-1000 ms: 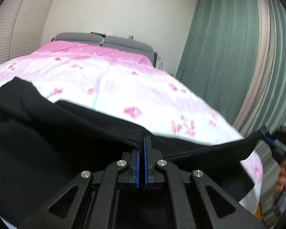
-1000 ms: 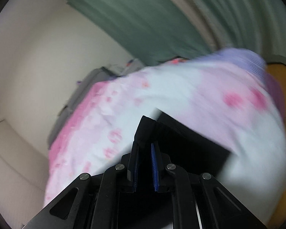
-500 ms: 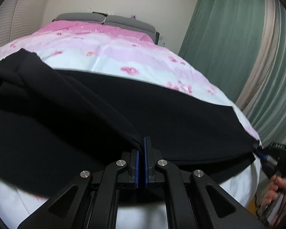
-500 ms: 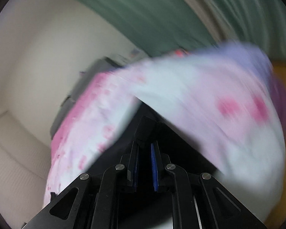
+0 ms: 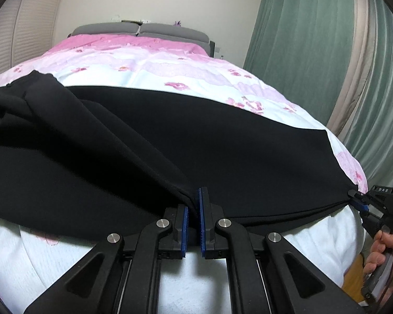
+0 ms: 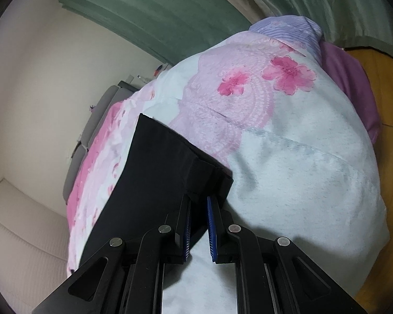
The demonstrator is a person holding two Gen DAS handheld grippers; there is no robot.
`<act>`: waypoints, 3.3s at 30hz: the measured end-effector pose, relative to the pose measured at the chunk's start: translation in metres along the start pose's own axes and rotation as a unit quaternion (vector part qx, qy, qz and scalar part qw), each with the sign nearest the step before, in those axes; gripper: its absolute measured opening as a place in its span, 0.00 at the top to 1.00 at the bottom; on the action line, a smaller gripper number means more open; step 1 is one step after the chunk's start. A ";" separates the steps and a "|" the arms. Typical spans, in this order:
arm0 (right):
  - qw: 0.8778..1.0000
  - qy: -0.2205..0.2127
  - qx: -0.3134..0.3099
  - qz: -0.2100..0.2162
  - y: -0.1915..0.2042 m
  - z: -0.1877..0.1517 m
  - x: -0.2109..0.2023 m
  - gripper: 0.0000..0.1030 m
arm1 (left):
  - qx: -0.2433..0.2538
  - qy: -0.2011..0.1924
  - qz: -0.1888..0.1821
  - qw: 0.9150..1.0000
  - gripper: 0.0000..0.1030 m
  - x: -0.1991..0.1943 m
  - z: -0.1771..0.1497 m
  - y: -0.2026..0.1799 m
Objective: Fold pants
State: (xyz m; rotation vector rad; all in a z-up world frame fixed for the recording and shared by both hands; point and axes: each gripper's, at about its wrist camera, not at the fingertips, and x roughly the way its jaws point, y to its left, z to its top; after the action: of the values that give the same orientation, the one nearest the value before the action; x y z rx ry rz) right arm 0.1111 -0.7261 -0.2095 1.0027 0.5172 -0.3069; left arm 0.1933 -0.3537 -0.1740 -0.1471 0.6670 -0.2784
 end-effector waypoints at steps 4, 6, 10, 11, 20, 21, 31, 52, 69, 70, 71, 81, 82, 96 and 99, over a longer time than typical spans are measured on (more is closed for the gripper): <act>1.000 -0.005 -0.020 -0.021 0.005 -0.005 -0.001 0.87 | -0.003 0.016 0.000 1.000 0.91 -0.001 -0.001 0.004; 0.999 -0.008 -0.033 -0.037 0.015 -0.005 -0.003 0.85 | -0.003 0.016 -0.005 1.000 0.91 -0.007 0.000 0.007; 0.997 -0.007 -0.045 -0.066 0.028 -0.008 -0.015 0.70 | -0.009 0.019 -0.012 1.000 0.69 -0.021 0.008 0.013; 0.997 -0.009 -0.044 -0.069 0.031 -0.009 -0.021 0.62 | -0.012 0.021 -0.012 1.000 0.55 -0.026 0.009 0.015; 0.992 -0.032 -0.091 -0.086 0.083 -0.023 -0.077 0.39 | -0.008 0.020 -0.031 0.999 0.21 -0.069 0.020 0.030; 0.991 -0.032 -0.100 -0.080 0.092 -0.026 -0.080 0.39 | -0.006 0.016 -0.030 0.999 0.21 -0.074 0.024 0.034; 0.955 0.044 -0.283 0.079 0.280 -0.109 -0.059 0.39 | -0.023 -0.039 0.063 0.997 0.16 -0.133 0.089 0.188; 0.855 0.243 -0.435 0.143 0.561 -0.331 0.164 0.39 | 0.154 0.118 -0.075 0.978 0.14 0.023 0.299 0.469; 0.812 0.332 -0.471 0.086 0.542 -0.356 0.248 0.59 | 0.139 0.261 -0.159 0.942 0.51 0.154 0.302 0.493; 0.809 0.338 -0.474 0.086 0.540 -0.356 0.251 0.67 | 0.150 0.258 -0.156 0.942 0.54 0.154 0.302 0.492; 0.807 0.340 -0.475 0.086 0.539 -0.356 0.252 0.75 | 0.159 0.253 -0.154 0.942 0.56 0.150 0.302 0.491; 0.789 0.287 -0.528 0.128 0.560 -0.359 0.195 0.92 | 0.193 0.139 -0.105 0.966 0.90 0.045 0.317 0.486; 0.785 0.275 -0.539 0.133 0.565 -0.359 0.184 0.92 | 0.191 0.124 -0.105 0.968 0.90 0.026 0.317 0.487; 0.671 0.169 -0.698 0.185 0.557 -0.462 0.000 0.92 | 0.159 0.012 -0.055 0.986 0.92 -0.168 0.209 0.508; 0.638 0.162 -0.728 0.189 0.531 -0.494 -0.027 0.92 | 0.141 -0.005 -0.041 0.989 0.92 -0.193 0.169 0.514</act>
State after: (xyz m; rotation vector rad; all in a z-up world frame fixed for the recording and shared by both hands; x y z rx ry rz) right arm 0.2064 -0.0300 -0.0272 -0.4935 0.6427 0.6701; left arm 0.2614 0.2018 -0.0438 0.0951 0.6061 -0.4478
